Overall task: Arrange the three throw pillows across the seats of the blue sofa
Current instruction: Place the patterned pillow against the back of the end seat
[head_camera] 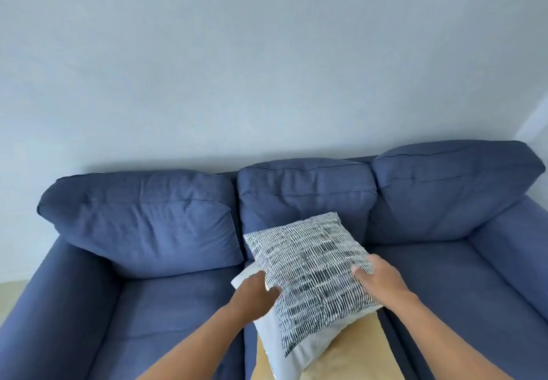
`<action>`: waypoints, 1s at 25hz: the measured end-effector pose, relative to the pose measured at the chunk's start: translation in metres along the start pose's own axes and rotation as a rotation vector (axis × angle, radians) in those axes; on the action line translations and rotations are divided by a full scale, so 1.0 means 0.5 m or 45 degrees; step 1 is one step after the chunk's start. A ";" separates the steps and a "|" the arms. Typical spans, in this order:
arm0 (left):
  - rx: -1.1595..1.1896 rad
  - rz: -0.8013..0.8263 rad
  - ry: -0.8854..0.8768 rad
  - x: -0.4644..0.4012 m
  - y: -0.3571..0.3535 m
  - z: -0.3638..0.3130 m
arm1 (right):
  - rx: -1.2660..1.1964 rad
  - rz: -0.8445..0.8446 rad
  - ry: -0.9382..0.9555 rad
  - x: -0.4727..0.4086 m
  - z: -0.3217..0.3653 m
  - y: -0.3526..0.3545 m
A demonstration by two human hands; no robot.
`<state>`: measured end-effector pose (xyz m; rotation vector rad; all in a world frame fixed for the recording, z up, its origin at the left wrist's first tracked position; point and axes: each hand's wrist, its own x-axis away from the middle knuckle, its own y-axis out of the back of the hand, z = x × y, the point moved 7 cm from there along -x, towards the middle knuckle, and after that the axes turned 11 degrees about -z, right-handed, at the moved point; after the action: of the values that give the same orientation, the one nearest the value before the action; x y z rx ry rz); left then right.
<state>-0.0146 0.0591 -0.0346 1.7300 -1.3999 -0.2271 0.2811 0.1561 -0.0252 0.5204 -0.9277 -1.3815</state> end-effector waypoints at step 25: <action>0.999 0.320 0.616 -0.054 -0.184 0.061 | -0.394 0.149 -0.578 -0.060 -0.103 -0.135</action>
<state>0.0217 0.0655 -0.1281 1.9853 -1.3944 0.9341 0.2844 0.1641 -0.1150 -0.0888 -1.0582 -1.5296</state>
